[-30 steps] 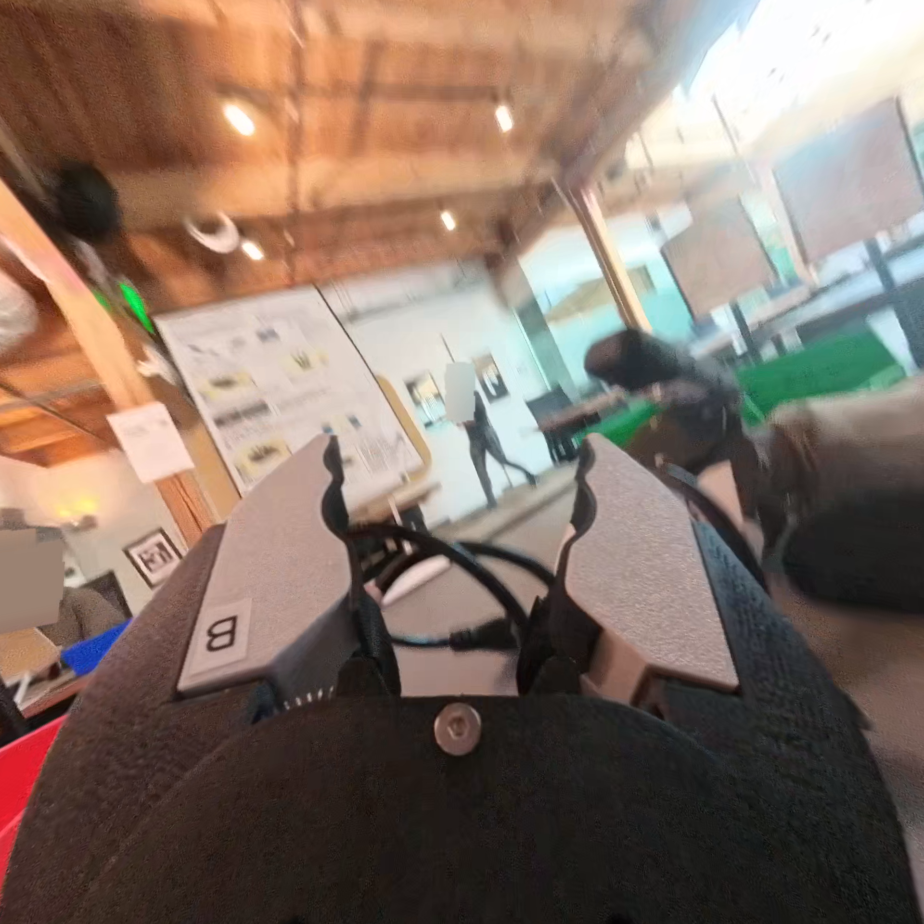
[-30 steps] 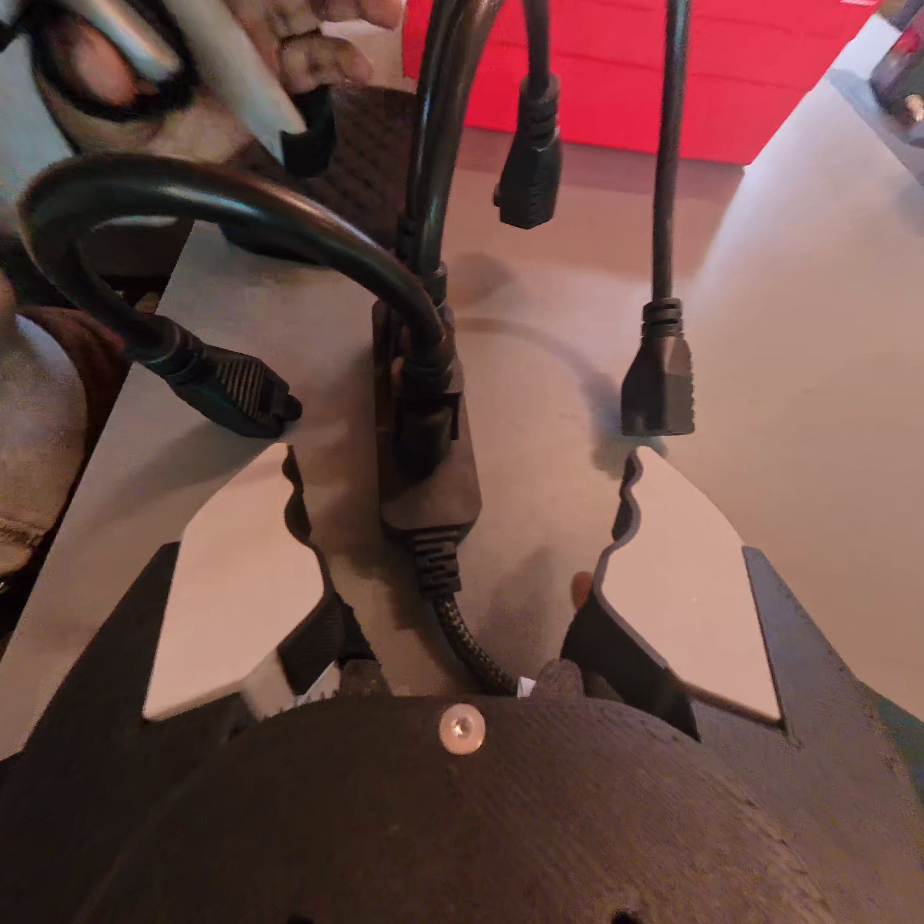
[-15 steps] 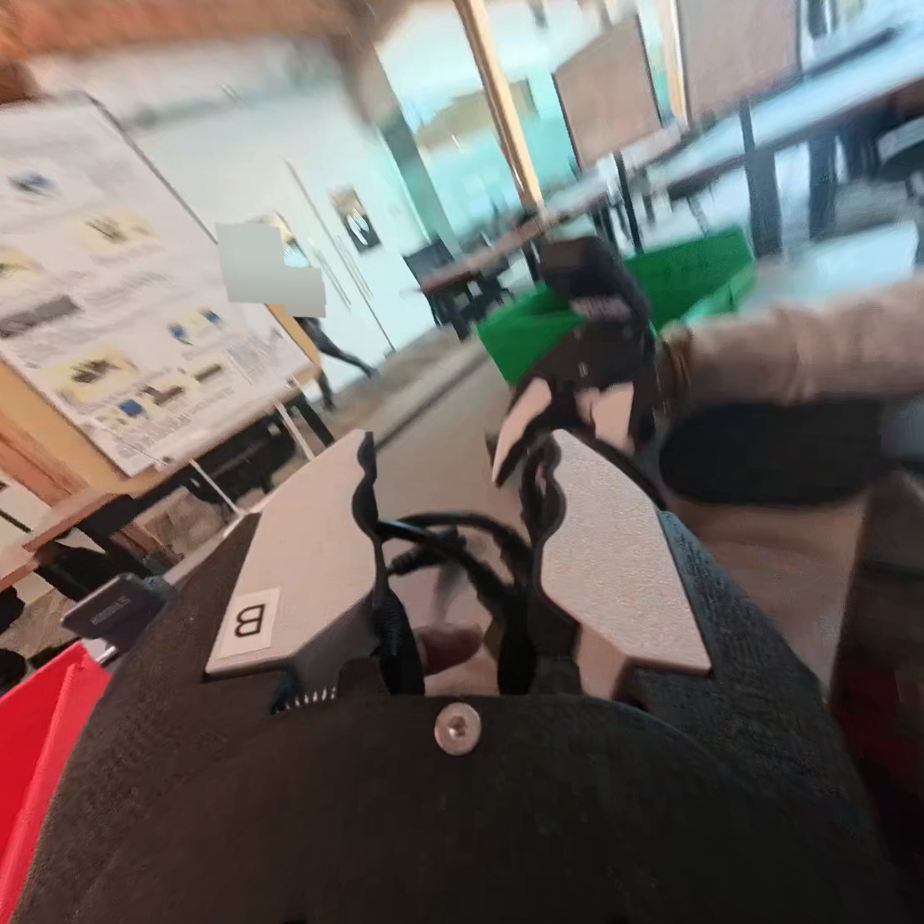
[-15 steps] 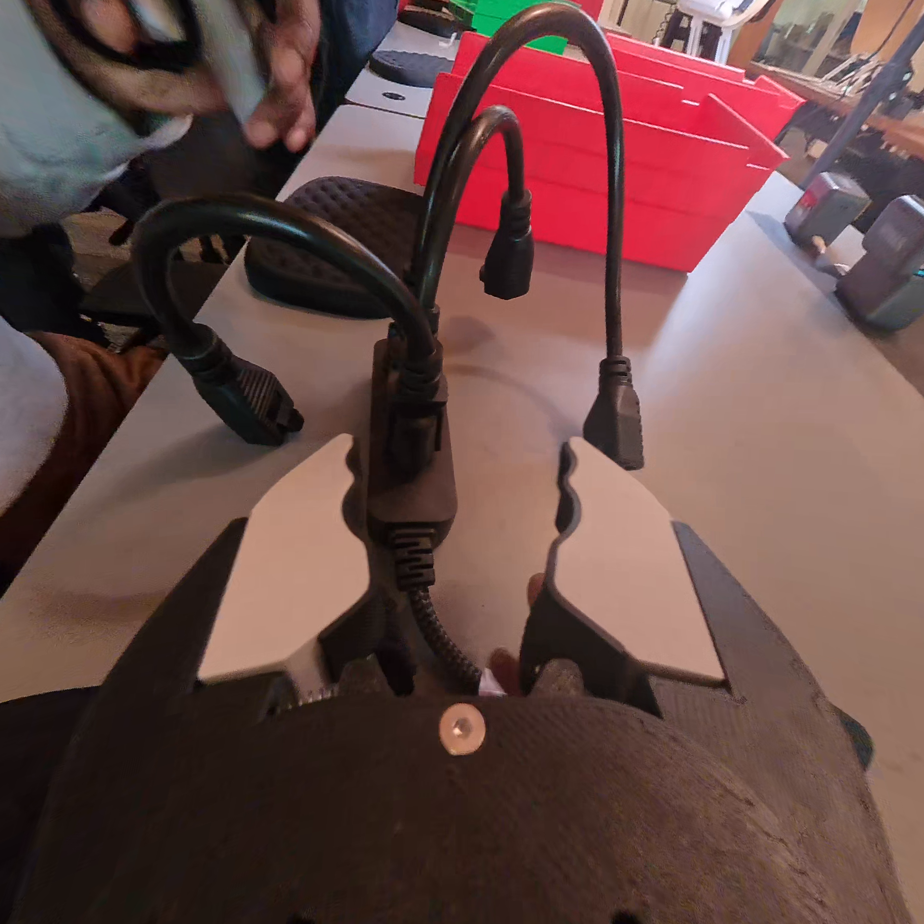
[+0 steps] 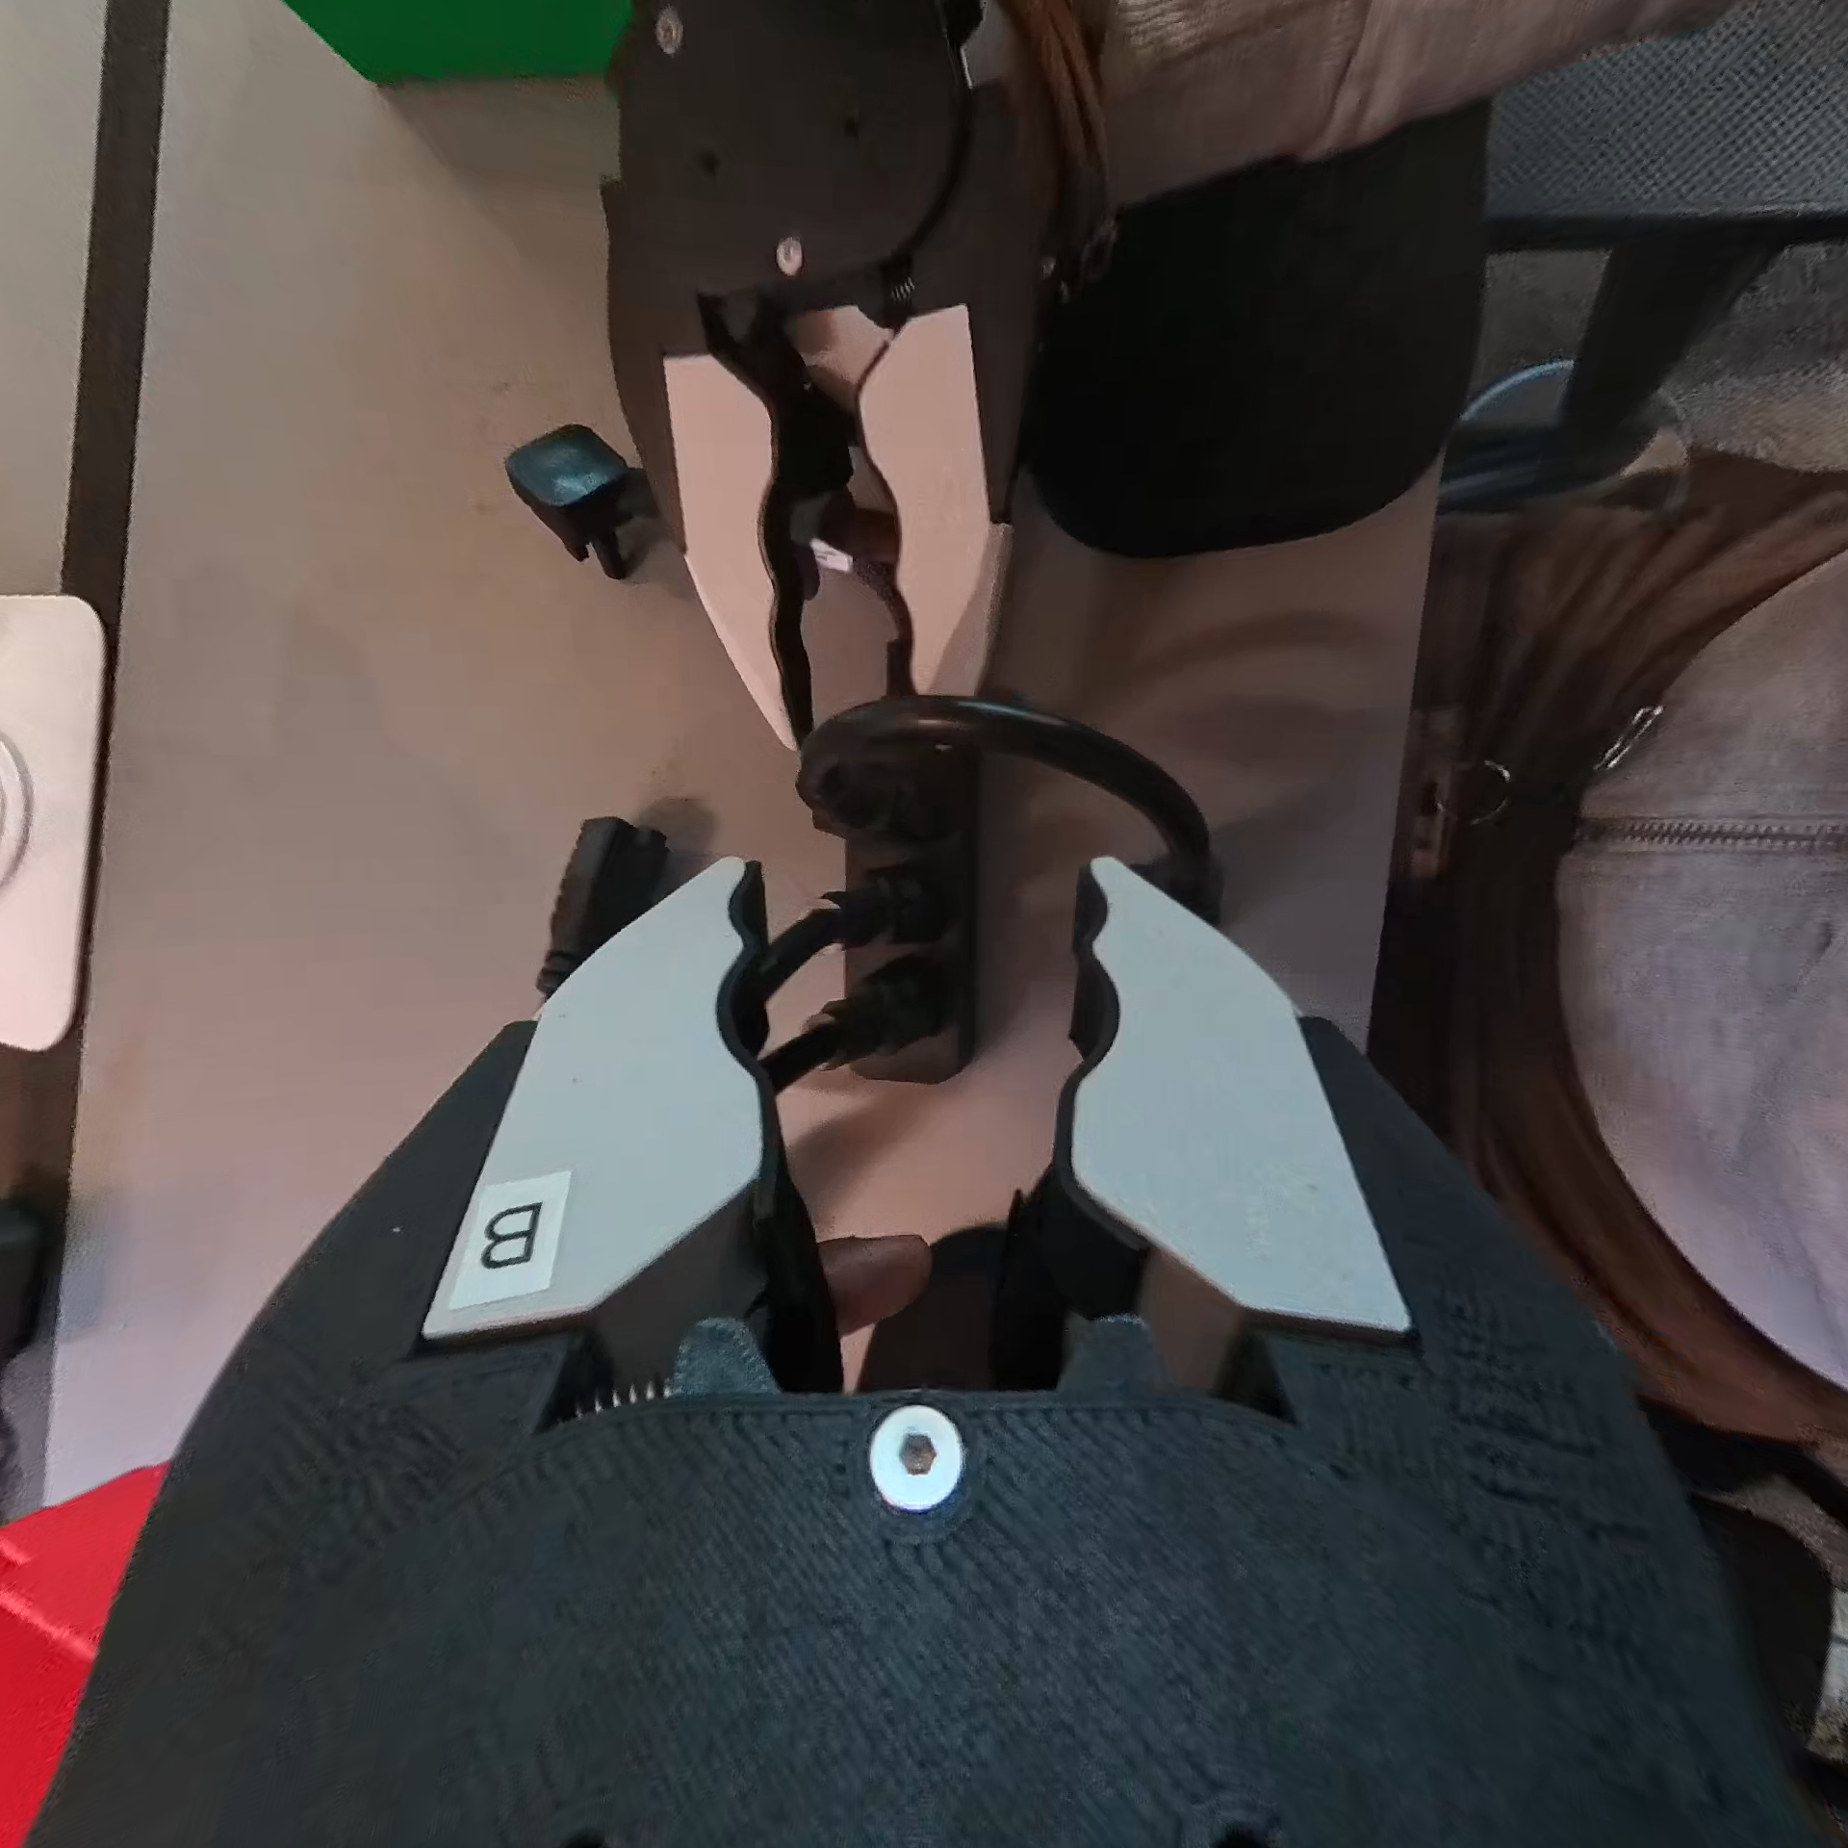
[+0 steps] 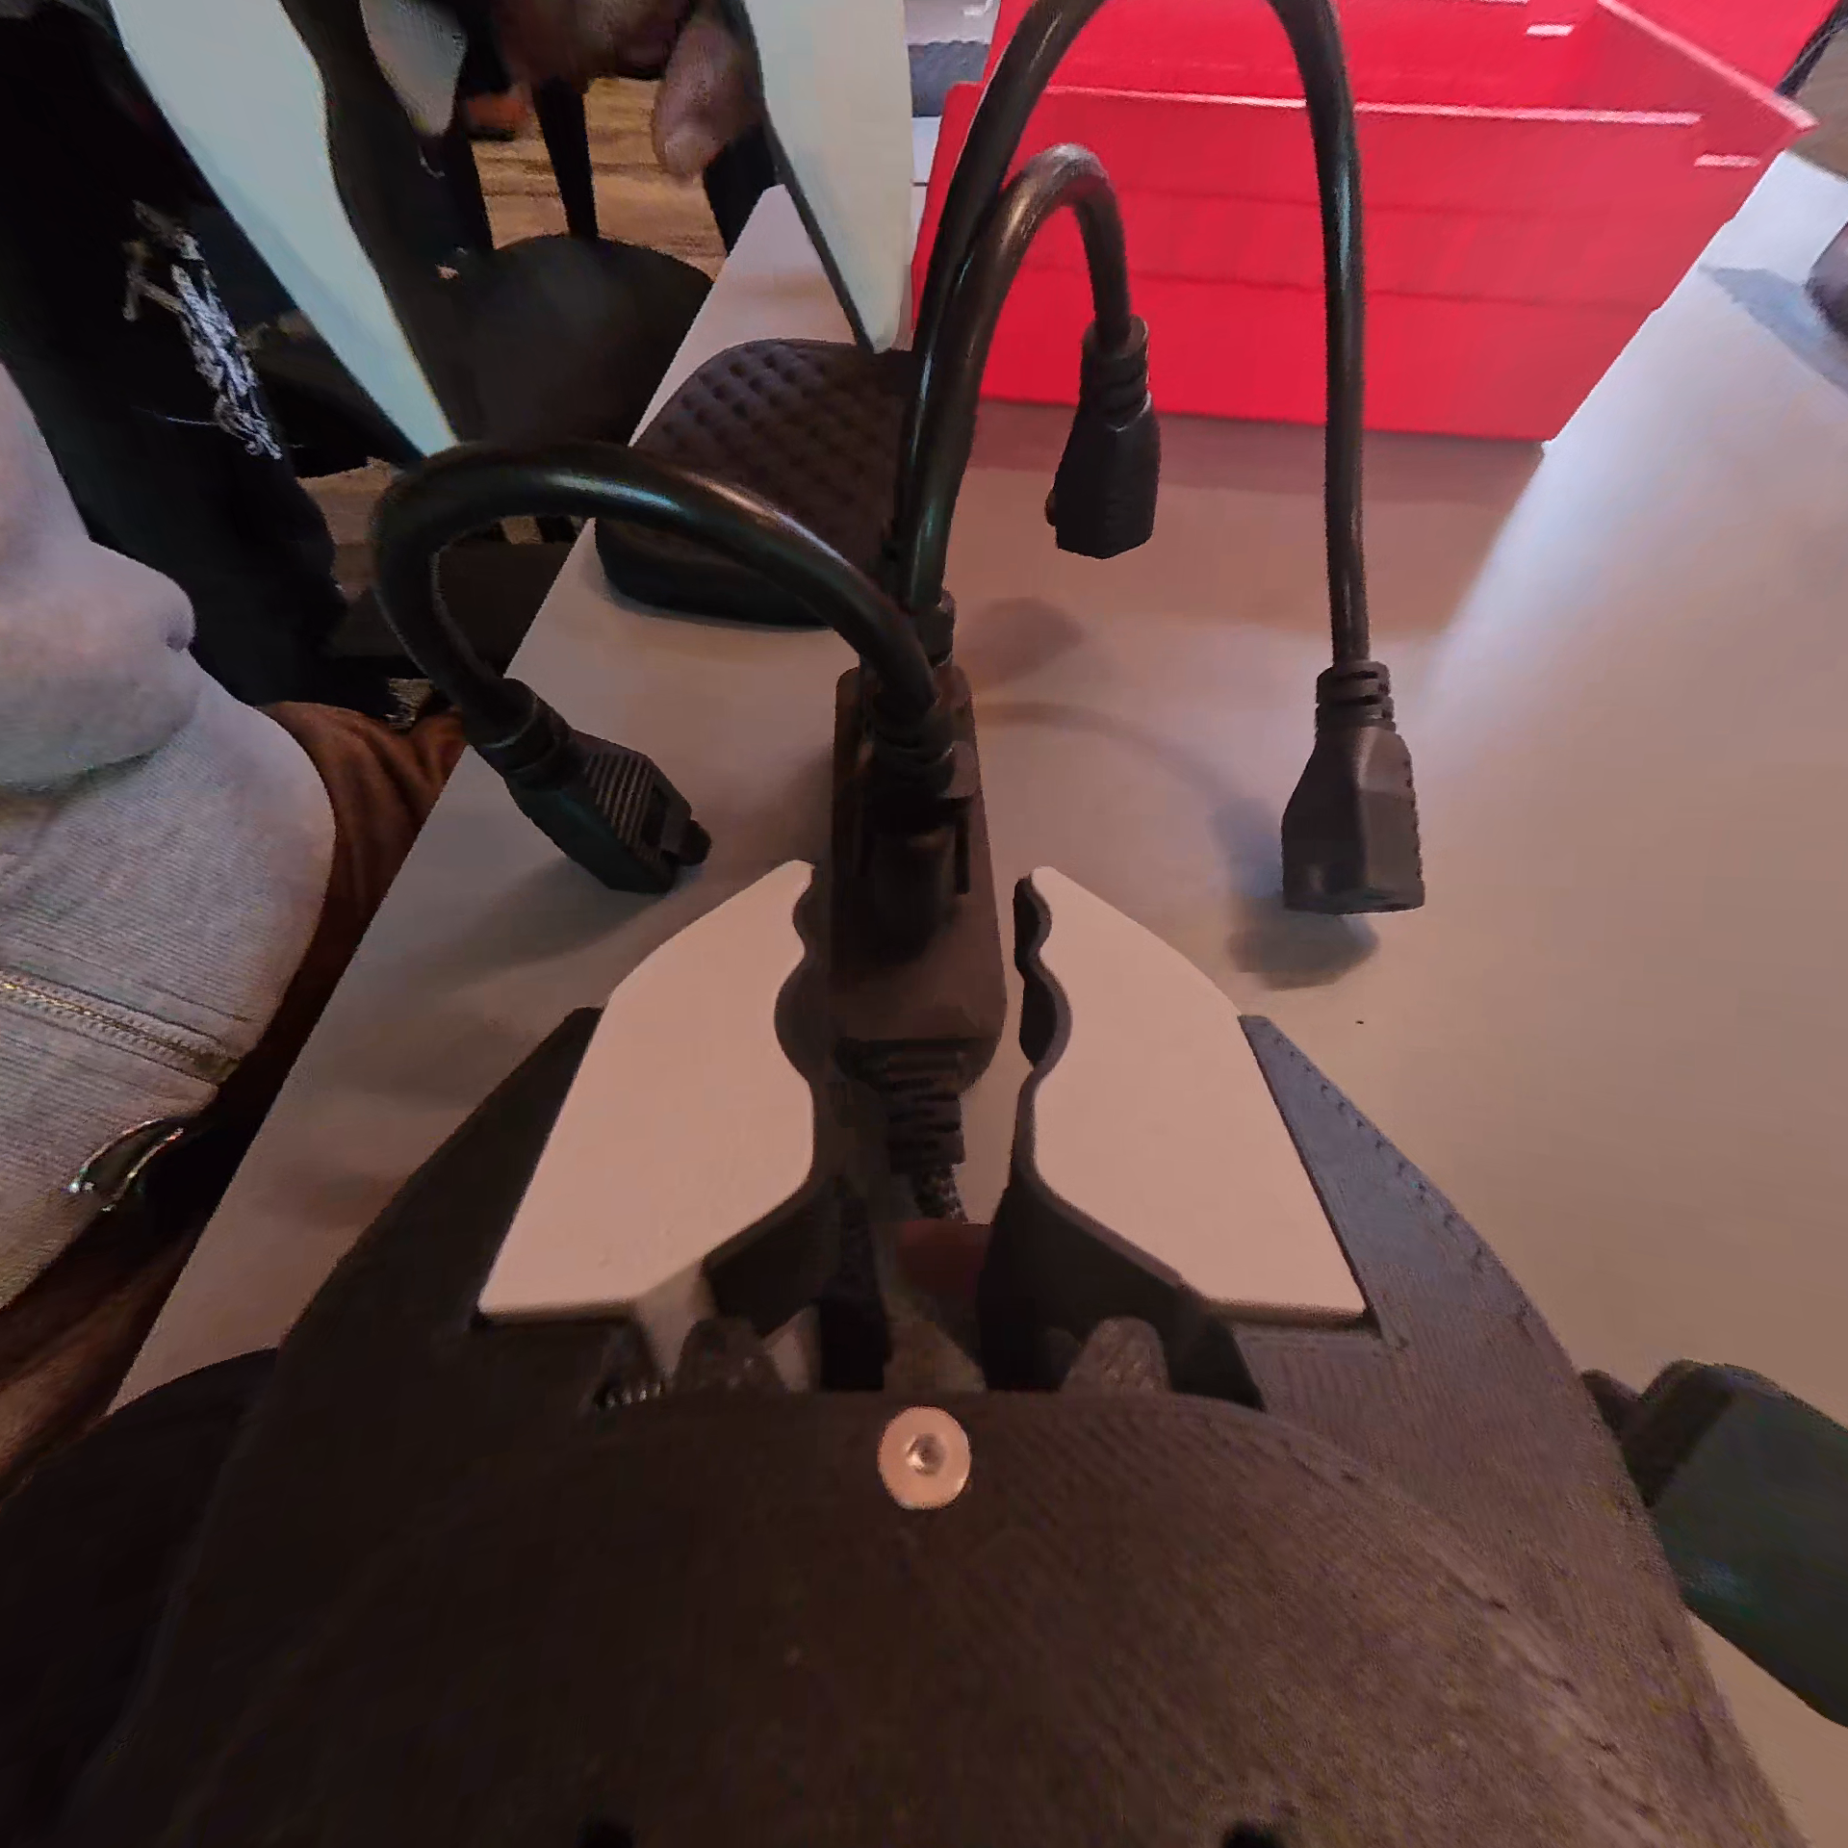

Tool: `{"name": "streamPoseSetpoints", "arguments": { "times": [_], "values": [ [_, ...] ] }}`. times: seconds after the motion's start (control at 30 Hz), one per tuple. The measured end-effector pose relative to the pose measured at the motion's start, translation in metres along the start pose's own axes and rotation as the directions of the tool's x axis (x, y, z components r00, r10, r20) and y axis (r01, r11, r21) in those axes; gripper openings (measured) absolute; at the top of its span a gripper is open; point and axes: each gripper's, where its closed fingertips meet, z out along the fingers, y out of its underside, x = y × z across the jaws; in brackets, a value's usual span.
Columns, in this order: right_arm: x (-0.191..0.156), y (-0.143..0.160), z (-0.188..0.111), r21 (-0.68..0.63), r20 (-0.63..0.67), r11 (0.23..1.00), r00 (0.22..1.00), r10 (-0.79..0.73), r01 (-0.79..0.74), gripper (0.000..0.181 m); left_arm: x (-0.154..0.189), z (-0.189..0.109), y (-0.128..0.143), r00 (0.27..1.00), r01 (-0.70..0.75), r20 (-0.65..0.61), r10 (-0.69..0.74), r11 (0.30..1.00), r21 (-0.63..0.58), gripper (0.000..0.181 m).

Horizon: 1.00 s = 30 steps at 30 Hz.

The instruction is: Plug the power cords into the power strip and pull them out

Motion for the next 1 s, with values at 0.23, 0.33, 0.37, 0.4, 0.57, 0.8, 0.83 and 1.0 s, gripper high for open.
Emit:
{"name": "streamPoseSetpoints", "arguments": {
  "times": [0.23, 0.33, 0.37, 0.4, 0.57, 0.8, 0.83, 1.0],
  "values": [
    [-0.004, 0.013, 0.007, -0.101, 0.002, 0.995, 1.000, -0.021, 0.021, 0.045, -0.012, 0.019, 0.001, 0.991, -0.130, 0.005, 0.132, 0.985, -0.113, 0.044],
    [-0.003, 0.016, 0.009, -0.116, -0.007, 0.993, 1.000, -0.027, 0.026, 0.045, -0.008, 0.033, 0.003, 0.997, -0.074, -0.002, 0.074, 0.992, -0.099, 0.040],
    [-0.003, 0.017, 0.010, -0.123, -0.005, 0.992, 1.000, -0.029, 0.028, 0.046, -0.008, 0.038, 0.003, 0.999, -0.034, -0.004, 0.034, 0.996, -0.084, 0.039],
    [-0.004, 0.019, 0.011, -0.135, -0.002, 0.990, 0.999, -0.032, 0.032, 0.046, -0.008, 0.042, 0.002, 1.000, 0.001, -0.001, -0.001, 0.997, -0.072, 0.038],
    [-0.002, 0.021, 0.013, -0.148, -0.015, 0.989, 0.999, -0.030, 0.028, 0.043, -0.015, 0.050, -0.005, 0.994, 0.103, 0.041, -0.104, 0.994, 0.036, 0.025],
    [0.001, 0.032, 0.019, -0.221, -0.027, 0.975, 0.999, -0.044, 0.036, 0.050, -0.023, 0.054, -0.002, 0.979, 0.121, 0.152, -0.133, 0.989, 0.083, 0.013],
    [0.001, 0.032, 0.020, -0.222, -0.029, 0.974, 0.999, -0.046, 0.039, 0.047, -0.023, 0.056, -0.002, 0.979, 0.106, 0.167, -0.117, 0.992, 0.073, 0.013],
    [0.002, 0.033, 0.023, -0.236, -0.030, 0.970, 0.998, -0.060, 0.052, 0.045, -0.022, 0.059, 0.001, 0.990, 0.009, 0.142, -0.006, 1.000, -0.021, 0.015]
  ]
}}
